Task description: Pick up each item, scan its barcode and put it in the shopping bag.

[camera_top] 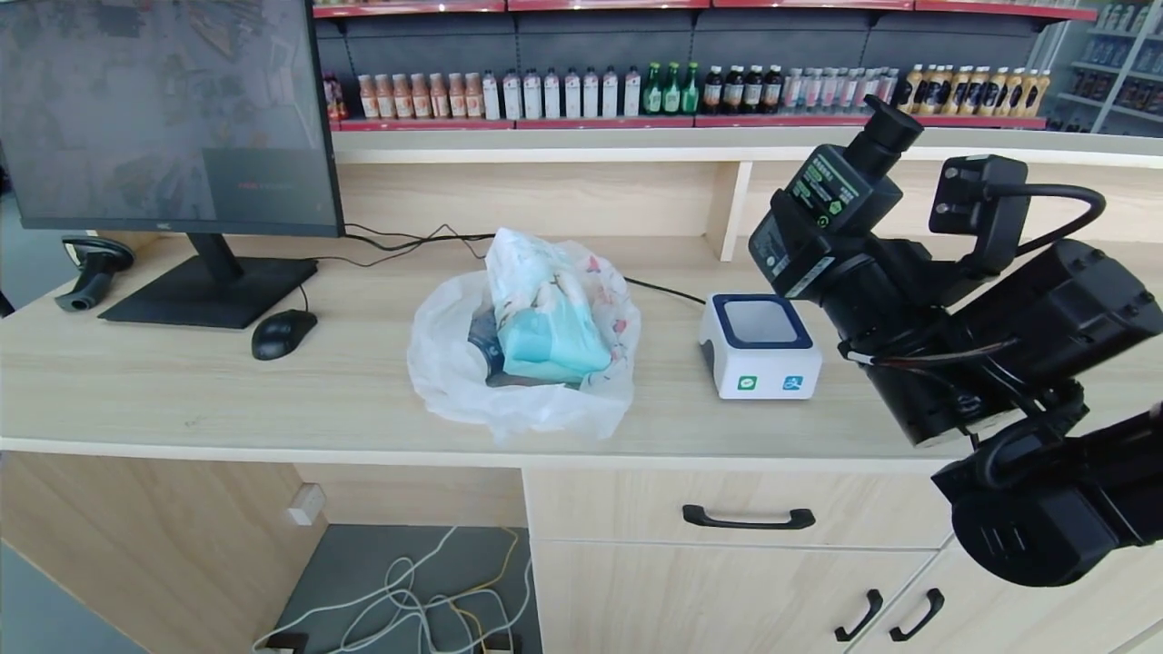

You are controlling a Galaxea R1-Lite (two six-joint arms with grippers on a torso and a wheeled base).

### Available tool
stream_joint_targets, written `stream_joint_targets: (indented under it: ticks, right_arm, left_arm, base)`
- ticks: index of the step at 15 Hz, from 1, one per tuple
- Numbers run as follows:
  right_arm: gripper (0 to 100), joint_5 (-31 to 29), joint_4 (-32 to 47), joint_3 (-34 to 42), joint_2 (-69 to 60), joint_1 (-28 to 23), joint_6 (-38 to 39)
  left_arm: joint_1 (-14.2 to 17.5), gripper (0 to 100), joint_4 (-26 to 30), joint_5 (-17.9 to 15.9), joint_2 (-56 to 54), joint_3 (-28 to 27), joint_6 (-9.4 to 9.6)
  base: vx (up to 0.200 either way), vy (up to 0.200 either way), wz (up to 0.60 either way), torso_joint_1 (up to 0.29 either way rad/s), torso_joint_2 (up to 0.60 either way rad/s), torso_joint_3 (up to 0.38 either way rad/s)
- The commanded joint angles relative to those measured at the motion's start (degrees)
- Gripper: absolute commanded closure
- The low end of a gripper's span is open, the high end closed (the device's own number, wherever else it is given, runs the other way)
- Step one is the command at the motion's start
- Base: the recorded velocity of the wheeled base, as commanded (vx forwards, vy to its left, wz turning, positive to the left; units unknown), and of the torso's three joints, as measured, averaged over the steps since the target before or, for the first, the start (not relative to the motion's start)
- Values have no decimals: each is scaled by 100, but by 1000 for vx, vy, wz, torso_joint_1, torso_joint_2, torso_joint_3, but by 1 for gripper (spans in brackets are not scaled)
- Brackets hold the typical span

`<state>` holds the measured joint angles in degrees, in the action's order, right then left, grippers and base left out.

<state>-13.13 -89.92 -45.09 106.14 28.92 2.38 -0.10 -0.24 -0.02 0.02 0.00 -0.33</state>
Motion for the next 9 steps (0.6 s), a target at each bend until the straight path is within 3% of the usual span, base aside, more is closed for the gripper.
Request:
stream_joint_targets:
  ticks: [1, 6, 9]
  right_arm:
    - [100, 3, -8, 88, 20, 9, 8]
    - [100, 3, -8, 97, 20, 9, 8]
    - [100, 3, -8, 80, 3, 9, 8]
  left_arm:
    - [1, 0, -2, -6, -2, 0, -2]
    - [1, 0, -11, -6, -2, 0, -2]
    - [1, 0, -11, -6, -2, 0, 7]
  base:
    - [0, 200, 0, 2, 7, 7]
    - [0, 200, 0, 6, 2, 2]
    - [0, 0, 0, 0, 0, 0]
